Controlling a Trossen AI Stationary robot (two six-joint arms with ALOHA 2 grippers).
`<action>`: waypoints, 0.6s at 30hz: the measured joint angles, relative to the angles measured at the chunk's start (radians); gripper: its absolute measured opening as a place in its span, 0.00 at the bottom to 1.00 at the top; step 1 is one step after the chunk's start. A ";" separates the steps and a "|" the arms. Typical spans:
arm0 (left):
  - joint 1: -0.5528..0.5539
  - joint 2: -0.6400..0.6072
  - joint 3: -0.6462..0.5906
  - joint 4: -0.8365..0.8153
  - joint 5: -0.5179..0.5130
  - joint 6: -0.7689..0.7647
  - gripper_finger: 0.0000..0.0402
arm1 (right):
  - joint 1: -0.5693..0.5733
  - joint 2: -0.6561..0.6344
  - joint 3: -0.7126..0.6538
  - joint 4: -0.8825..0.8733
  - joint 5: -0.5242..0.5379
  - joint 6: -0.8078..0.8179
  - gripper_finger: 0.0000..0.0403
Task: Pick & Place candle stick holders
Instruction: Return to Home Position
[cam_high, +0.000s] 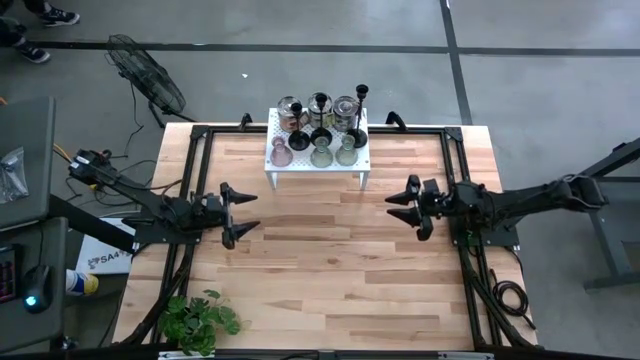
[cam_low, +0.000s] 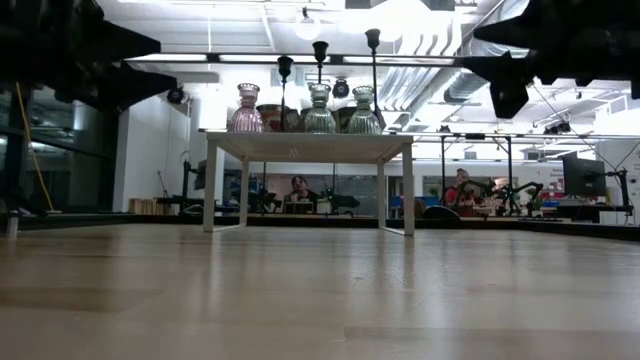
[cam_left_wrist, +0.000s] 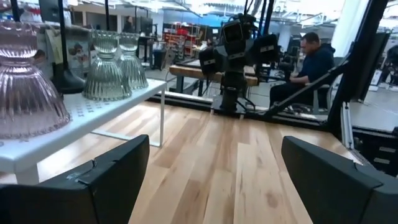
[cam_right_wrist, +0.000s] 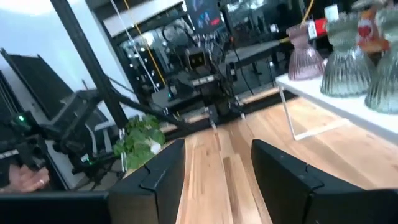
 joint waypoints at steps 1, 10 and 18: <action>0.000 -0.007 0.000 0.000 0.000 0.009 0.90 | -0.006 -0.009 0.000 0.000 -0.009 0.001 0.44; 0.000 -0.074 -0.002 -0.029 -0.014 0.057 0.90 | -0.083 -0.147 -0.108 0.030 -0.110 0.028 0.44; 0.000 -0.081 -0.003 -0.089 -0.065 0.110 0.90 | -0.115 -0.175 -0.119 -0.137 -0.138 -0.015 0.44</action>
